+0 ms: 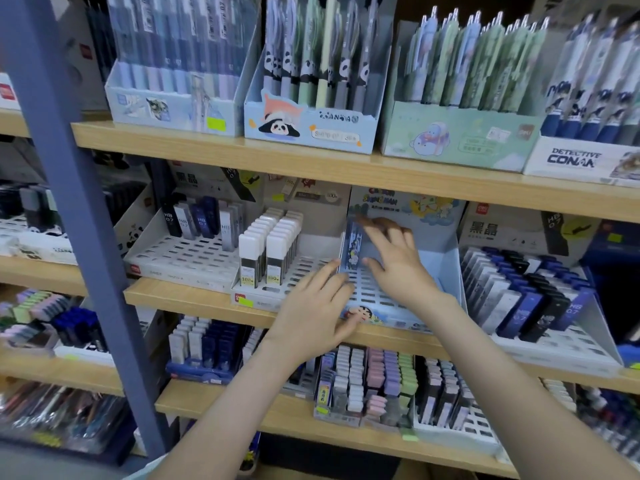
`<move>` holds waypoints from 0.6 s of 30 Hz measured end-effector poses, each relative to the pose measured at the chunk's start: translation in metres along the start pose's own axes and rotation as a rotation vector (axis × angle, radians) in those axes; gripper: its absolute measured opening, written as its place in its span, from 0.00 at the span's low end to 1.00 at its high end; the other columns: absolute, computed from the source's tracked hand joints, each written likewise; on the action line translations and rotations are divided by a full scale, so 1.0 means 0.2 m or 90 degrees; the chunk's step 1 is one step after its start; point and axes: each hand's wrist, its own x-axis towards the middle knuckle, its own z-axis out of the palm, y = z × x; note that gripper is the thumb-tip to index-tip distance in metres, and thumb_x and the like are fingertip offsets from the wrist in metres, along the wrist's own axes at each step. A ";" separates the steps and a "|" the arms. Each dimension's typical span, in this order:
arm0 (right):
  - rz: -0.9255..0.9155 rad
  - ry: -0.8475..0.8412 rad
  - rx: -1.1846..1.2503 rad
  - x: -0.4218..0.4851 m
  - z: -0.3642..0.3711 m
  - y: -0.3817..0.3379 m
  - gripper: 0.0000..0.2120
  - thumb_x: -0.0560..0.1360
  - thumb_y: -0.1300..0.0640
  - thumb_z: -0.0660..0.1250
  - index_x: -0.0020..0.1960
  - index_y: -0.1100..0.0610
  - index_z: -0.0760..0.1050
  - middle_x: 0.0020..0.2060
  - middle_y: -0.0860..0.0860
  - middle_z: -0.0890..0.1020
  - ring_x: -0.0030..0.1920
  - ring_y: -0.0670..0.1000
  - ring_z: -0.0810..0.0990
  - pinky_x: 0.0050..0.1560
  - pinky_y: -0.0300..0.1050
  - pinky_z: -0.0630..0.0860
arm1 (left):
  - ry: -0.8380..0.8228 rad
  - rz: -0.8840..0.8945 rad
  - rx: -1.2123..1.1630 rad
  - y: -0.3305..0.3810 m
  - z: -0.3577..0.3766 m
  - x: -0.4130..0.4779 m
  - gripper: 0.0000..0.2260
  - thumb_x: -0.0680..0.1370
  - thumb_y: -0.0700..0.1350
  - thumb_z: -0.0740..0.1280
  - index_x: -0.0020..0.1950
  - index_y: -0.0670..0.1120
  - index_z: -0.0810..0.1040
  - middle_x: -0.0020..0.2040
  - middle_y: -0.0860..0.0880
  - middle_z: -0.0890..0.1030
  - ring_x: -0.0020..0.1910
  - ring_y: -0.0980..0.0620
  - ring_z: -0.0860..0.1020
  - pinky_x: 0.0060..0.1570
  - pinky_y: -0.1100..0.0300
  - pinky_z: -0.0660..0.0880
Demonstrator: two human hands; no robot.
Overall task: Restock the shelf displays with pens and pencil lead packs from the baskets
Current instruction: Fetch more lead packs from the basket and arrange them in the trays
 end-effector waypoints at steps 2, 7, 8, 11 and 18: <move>-0.025 0.062 0.037 -0.12 -0.02 0.00 0.27 0.80 0.58 0.60 0.76 0.51 0.55 0.69 0.54 0.64 0.65 0.52 0.59 0.63 0.42 0.58 | 0.066 -0.047 -0.031 0.08 0.00 -0.03 0.16 0.79 0.49 0.61 0.57 0.39 0.79 0.58 0.42 0.79 0.63 0.43 0.74 0.65 0.51 0.69; -0.062 0.205 0.107 -0.63 0.02 0.06 0.19 0.78 0.63 0.61 0.68 0.60 0.68 0.58 0.55 0.75 0.58 0.52 0.68 0.60 0.29 0.58 | 0.155 -0.056 -0.151 0.49 0.09 -0.27 0.15 0.74 0.38 0.64 0.60 0.36 0.77 0.60 0.39 0.78 0.63 0.43 0.73 0.66 0.49 0.68; -0.064 0.219 0.109 -0.74 0.05 0.09 0.17 0.78 0.64 0.61 0.66 0.61 0.70 0.55 0.56 0.76 0.56 0.52 0.70 0.60 0.29 0.59 | 0.124 -0.031 -0.185 0.58 0.13 -0.34 0.15 0.74 0.38 0.64 0.60 0.37 0.76 0.60 0.39 0.78 0.62 0.43 0.73 0.66 0.49 0.67; -0.019 0.158 0.115 -1.14 0.24 0.22 0.13 0.77 0.62 0.60 0.62 0.61 0.71 0.51 0.57 0.77 0.51 0.51 0.71 0.58 0.30 0.60 | -0.041 0.056 -0.268 0.79 0.29 -0.62 0.15 0.73 0.39 0.64 0.60 0.39 0.73 0.59 0.41 0.78 0.60 0.44 0.72 0.65 0.52 0.65; 0.319 -0.501 0.116 -2.00 0.90 0.60 0.27 0.81 0.60 0.56 0.77 0.56 0.50 0.71 0.57 0.64 0.65 0.58 0.70 0.59 0.45 0.68 | -0.503 0.059 -0.312 0.95 0.65 -1.17 0.20 0.71 0.50 0.59 0.59 0.47 0.79 0.55 0.51 0.81 0.53 0.52 0.79 0.54 0.59 0.75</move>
